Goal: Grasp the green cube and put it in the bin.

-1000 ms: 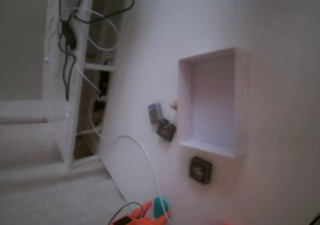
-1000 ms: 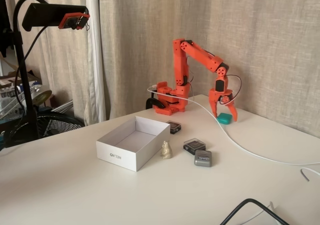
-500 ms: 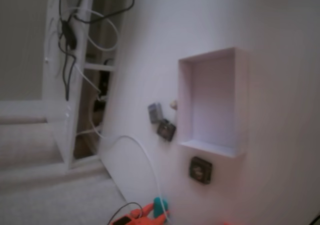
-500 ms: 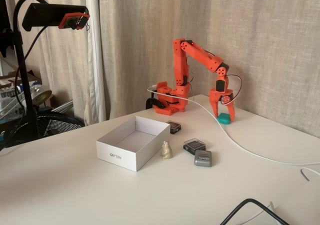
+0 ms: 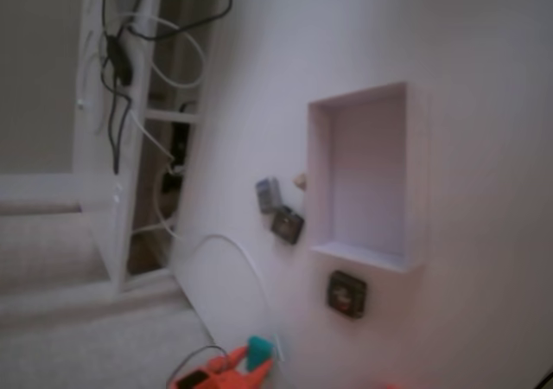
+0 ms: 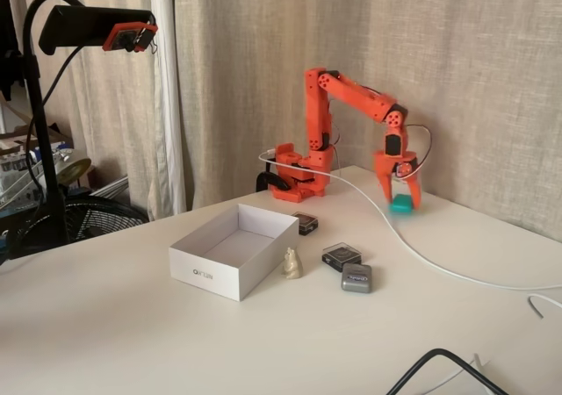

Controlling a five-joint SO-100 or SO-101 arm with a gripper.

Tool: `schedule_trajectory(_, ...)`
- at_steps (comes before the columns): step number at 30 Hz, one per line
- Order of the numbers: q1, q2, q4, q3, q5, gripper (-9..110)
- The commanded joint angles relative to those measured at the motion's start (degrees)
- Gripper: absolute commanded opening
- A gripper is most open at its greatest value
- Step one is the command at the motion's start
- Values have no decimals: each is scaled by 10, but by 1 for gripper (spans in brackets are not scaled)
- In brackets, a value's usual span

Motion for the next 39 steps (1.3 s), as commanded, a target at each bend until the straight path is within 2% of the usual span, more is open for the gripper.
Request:
schedule_trajectory(1,24,4,1,-91,2,17)
schedule_trajectory(6,102,38,66,-199,-2,17)
schedule_trajectory(10,206,99,54,-210,-5,17)
schedule_trajectory(13,296,136,107,-210,-25,17)
schedule_trajectory(14,327,152,141,-210,-31,19)
schedule_trajectory(16,377,184,220,-209,-36,34)
schedule_trajectory(17,404,200,253,-207,-36,38)
schedule_trajectory(20,491,235,309,-192,-36,37)
schedule_trajectory(26,629,259,309,-176,-46,35)
schedule_trajectory(30,650,265,302,-130,-47,34)
schedule_trajectory(33,639,295,276,-83,-48,20)
schedule_trajectory(36,620,307,264,-33,-44,20)
schedule_trajectory(39,609,289,203,4,-44,20)
